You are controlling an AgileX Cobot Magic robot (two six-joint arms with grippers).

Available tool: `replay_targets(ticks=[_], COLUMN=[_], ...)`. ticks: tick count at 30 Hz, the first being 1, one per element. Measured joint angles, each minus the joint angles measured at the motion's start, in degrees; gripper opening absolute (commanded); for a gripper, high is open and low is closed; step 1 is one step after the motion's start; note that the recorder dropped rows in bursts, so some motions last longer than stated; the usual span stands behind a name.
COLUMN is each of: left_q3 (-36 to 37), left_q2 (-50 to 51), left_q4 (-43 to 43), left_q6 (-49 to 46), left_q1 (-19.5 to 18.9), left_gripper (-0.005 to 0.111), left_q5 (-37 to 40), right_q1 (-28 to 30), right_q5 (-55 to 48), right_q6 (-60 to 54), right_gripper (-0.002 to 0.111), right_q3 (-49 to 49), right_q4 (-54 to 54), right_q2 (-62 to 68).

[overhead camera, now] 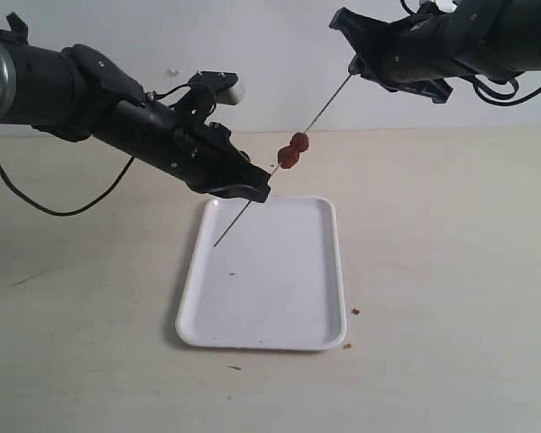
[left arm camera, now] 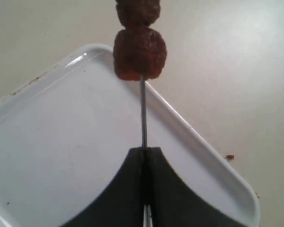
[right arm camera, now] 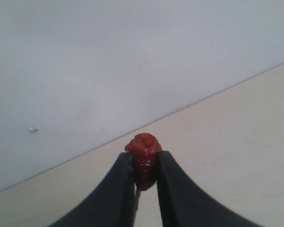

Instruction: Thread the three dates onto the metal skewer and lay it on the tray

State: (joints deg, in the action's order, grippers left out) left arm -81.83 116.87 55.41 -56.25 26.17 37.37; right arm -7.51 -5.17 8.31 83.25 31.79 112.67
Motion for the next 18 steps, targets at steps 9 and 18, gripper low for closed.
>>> replay_targets(ticks=[9, 18], left_q3=[0.0, 0.0], left_q2=[0.0, 0.0], left_q4=[1.18, 1.28], left_q6=[-1.97, -2.45], left_q1=[0.0, 0.0], left_gripper=[0.0, 0.0], left_q5=[-0.6, -1.15], right_q1=[0.0, 0.0], right_q5=[-4.57, -7.9], right_q6=[0.0, -0.22], right_gripper=[0.018, 0.018], right_q3=[0.0, 0.0], right_q4=[0.0, 0.0], right_q2=[-2.85, -2.93])
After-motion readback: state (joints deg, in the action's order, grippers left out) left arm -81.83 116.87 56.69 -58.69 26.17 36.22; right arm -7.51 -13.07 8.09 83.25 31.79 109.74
